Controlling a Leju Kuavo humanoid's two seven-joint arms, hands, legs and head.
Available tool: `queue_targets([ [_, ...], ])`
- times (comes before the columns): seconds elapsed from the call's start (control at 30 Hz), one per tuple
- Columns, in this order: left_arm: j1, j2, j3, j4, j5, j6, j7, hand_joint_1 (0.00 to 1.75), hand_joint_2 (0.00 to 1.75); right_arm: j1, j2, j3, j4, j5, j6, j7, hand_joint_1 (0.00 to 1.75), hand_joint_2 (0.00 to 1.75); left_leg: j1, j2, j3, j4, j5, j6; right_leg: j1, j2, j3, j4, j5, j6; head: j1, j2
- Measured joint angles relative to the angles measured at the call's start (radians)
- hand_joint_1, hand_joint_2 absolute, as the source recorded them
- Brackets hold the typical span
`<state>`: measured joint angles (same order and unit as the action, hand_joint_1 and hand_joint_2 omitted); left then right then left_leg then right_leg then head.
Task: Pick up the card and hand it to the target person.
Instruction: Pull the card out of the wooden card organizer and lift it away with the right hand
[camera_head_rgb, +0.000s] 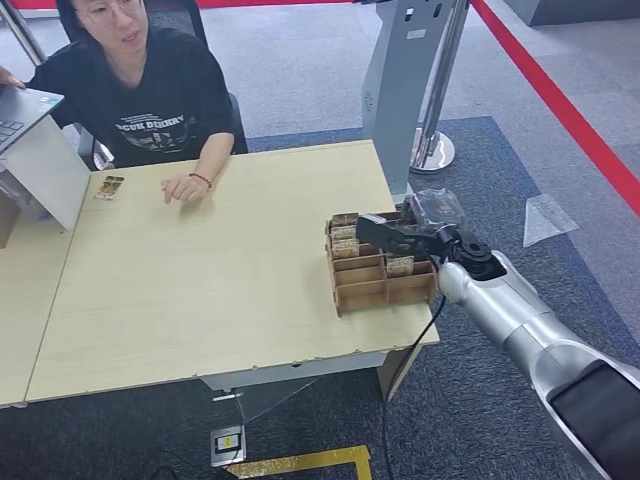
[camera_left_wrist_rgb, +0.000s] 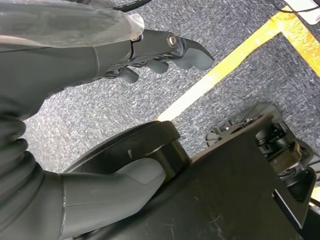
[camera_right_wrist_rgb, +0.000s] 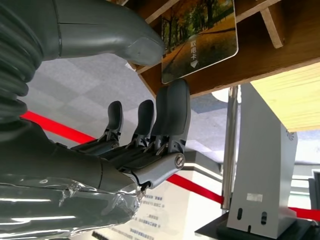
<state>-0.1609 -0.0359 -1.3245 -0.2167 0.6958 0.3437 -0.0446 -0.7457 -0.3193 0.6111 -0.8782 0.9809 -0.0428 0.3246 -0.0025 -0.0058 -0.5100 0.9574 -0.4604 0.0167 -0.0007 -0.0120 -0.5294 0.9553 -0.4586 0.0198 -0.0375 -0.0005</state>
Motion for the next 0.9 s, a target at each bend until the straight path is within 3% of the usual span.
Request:
queue_targets([
  [0.2, 0.000, -0.003, 0.000, 0.000, 0.000, 0.000, 0.000, 0.00, 1.75, -0.001, 0.000, 0.000, 0.006, 0.008, 0.000, 0.018, 1.04, 1.75, 0.000, 0.000, 0.000, 0.000, 0.000, 0.000, 0.000, 0.000, 0.000, 0.000, 0.000, 0.000, 0.000, 0.000],
  [0.9, 0.001, -0.011, 0.000, 0.000, -0.001, -0.001, 0.000, 0.00, 1.75, -0.012, 0.000, 0.000, 0.019, 0.012, 0.003, 0.029, 0.99, 1.75, 0.000, 0.000, 0.000, 0.000, 0.000, 0.000, 0.000, 0.000, 0.000, 0.000, 0.000, 0.000, 0.000, 0.000],
])
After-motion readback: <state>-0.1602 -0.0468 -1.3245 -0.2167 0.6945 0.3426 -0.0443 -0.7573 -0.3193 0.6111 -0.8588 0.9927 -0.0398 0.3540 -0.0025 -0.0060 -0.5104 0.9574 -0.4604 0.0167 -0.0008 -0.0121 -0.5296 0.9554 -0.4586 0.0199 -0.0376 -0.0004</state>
